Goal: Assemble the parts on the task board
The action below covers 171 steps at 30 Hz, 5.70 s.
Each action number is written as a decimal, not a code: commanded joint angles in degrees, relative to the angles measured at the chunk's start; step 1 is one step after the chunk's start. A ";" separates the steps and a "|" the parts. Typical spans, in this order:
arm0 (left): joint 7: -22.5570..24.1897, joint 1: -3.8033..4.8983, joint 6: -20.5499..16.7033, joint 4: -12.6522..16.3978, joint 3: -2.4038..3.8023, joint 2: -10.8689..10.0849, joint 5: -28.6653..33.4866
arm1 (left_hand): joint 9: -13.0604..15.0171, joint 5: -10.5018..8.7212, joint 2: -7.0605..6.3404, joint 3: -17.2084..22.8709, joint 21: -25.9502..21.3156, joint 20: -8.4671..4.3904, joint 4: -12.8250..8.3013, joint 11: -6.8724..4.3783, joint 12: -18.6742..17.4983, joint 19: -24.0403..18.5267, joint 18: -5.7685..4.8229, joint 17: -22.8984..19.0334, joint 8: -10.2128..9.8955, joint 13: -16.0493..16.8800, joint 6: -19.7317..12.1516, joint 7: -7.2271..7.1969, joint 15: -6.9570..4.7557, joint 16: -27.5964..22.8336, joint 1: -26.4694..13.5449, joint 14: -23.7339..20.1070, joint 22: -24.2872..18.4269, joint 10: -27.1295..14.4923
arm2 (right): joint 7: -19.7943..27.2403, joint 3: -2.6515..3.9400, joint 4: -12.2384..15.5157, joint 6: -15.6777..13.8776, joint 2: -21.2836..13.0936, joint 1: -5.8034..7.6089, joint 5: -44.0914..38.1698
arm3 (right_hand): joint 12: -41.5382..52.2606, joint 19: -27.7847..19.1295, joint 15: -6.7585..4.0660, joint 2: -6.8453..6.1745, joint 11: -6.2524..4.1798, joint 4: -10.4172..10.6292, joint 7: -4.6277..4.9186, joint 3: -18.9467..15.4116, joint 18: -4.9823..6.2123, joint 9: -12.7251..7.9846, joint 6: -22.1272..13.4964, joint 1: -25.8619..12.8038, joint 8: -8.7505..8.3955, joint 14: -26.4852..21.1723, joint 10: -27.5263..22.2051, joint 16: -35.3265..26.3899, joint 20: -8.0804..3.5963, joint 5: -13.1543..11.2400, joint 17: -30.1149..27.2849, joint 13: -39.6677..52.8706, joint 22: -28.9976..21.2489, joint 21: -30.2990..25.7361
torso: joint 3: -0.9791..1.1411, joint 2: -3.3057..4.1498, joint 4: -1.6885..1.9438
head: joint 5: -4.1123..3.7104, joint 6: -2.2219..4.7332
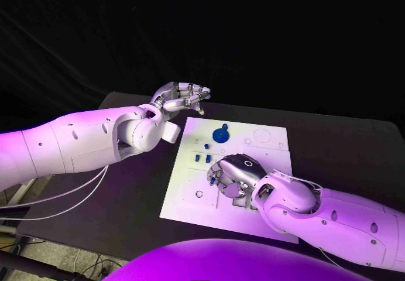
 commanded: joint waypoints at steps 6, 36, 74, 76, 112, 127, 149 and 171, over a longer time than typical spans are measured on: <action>0.21 0.06 0.50 0.03 0.06 0.05 0.30 | 0.05 0.12 -0.38 -0.20 -0.12 0.37 0.05 0.13 0.36 -0.05 0.65 -0.06 0.20 0.03 -0.28 -0.02 0.34 -0.11 0.08 -0.04 0.07 -0.44 | 0.66 -0.06 -0.09 1.34 0.11 -0.21 -0.49 | 0.34 0.43 -0.26 0.07 -1.25 0.15 0.20 -0.31 -0.84 0.13 0.18 -0.45 0.21 1.32 0.92 0.08 -0.02 -0.09 -0.02 0.07 0.18 0.51 | 0.03 0.00 -0.01 | 0.12 0.01; -0.01 0.06 0.74 0.04 0.06 -0.04 0.30 | 0.11 0.14 -0.29 -0.13 -0.11 0.39 -0.04 0.13 0.52 -0.10 0.68 -0.07 0.40 0.06 -0.27 -0.03 0.34 -0.09 0.21 -0.11 0.10 -0.62 | 0.29 -0.35 -1.56 4.22 0.95 -0.52 -1.26 | -0.89 -2.06 0.56 -1.09 -0.29 0.67 1.15 -3.47 -0.04 0.32 -3.14 -2.10 -1.27 0.71 -1.94 -0.69 0.70 1.59 -2.32 0.36 -2.29 -2.90 | -0.02 -0.07 -0.03 | -0.37 0.01; -0.29 0.04 1.41 0.00 0.05 -0.52 0.30 | 0.16 0.15 -0.09 0.01 -0.09 0.40 -0.11 0.13 0.67 -0.14 0.69 -0.08 0.57 0.08 -0.26 -0.04 0.34 -0.09 0.36 -0.20 0.13 -0.74 | 1.34 1.65 4.27 9.51 -15.06 7.90 9.61 | -1.35 -5.76 3.07 -6.31 2.51 2.93 3.15 -10.12 1.23 -0.71 -9.63 -5.16 -5.89 -1.48 -14.07 -2.04 3.14 3.40 -7.30 -3.54 -6.72 -9.78 | 0.06 -0.02 -0.08 | -2.14 0.94; -0.29 0.04 1.45 0.01 0.05 -0.53 0.30 | 0.16 0.15 -0.09 0.01 -0.09 0.40 -0.11 0.13 0.67 -0.14 0.69 -0.08 0.57 0.08 -0.26 -0.04 0.34 -0.09 0.36 -0.20 0.13 -0.74 | 1.56 1.63 3.63 11.06 -15.38 8.15 8.95 | -1.13 -5.83 3.06 -6.34 2.45 3.05 3.01 -10.74 1.27 -0.74 -9.90 -5.07 -6.07 -1.62 -14.39 -2.08 3.17 3.55 -7.53 -3.67 -6.82 -9.98 | 0.08 0.03 -0.06 | -2.18 0.92; -0.41 0.04 1.44 -0.06 0.05 -0.79 0.27 | 0.25 0.11 0.14 0.11 -0.02 0.44 -0.05 0.15 1.06 -0.24 0.69 -0.10 0.89 0.14 -0.32 -0.03 0.37 -0.04 0.26 -0.29 0.21 -0.87 | -0.05 1.11 -0.45 8.22 -12.07 7.06 8.73 | 5.21 0.74 1.09 0.82 0.13 4.80 1.24 -6.34 -0.62 0.76 -3.72 -0.95 -3.23 0.57 -6.60 1.13 1.46 -3.10 -2.22 -3.96 0.06 -1.94 | 0.03 0.01 0.00 | -1.91 0.52; -0.52 0.04 1.42 -0.16 0.05 -0.73 0.27 | 0.26 0.12 0.20 0.14 -0.01 0.45 -0.04 0.14 1.13 -0.25 0.70 -0.10 0.94 0.14 -0.35 -0.05 0.37 -0.03 0.25 -0.30 0.22 -0.90 | -0.07 1.14 1.08 5.17 -12.91 6.94 7.87 | 6.38 1.24 0.32 2.36 -0.72 3.91 0.59 -4.99 -0.81 2.03 -2.20 0.51 -1.39 0.77 -4.57 1.51 0.70 -3.33 -1.61 -3.15 0.94 -1.13 | 0.04 -0.09 -0.01 | -1.90 0.45; -0.47 -0.01 1.66 -0.69 0.05 0.05 0.27 | 0.29 0.18 0.30 0.36 0.06 0.43 -0.26 0.13 1.29 -0.30 0.72 -0.12 1.10 0.14 -0.47 -0.06 0.33 -0.01 0.56 -0.38 0.29 -1.10 | 1.43 1.48 10.50 3.94 -10.63 9.54 11.01 | 6.00 1.16 0.39 2.02 -0.56 3.44 0.78 -4.54 -0.79 2.32 -2.43 0.56 -1.14 0.76 -4.95 1.48 0.64 -3.18 -1.84 -3.20 0.96 -1.24 | -0.05 -0.09 -0.01 | -1.71 0.57; -0.56 -0.01 1.99 -0.95 0.05 1.04 0.30 | 0.30 0.16 0.30 0.38 0.07 0.44 -0.27 0.15 1.34 -0.34 0.71 -0.13 1.14 0.14 -0.53 -0.04 0.35 -0.02 0.55 -0.43 0.31 -1.18 | 3.93 0.23 4.00 5.71 0.86 2.09 6.00 | 5.87 0.83 0.47 1.85 -0.43 3.18 0.94 -4.30 -0.66 2.40 -2.65 0.54 -1.12 0.68 -5.02 1.34 0.68 -2.97 -2.30 -3.19 0.61 -1.76 | 0.04 0.03 -0.01 | -0.30 0.27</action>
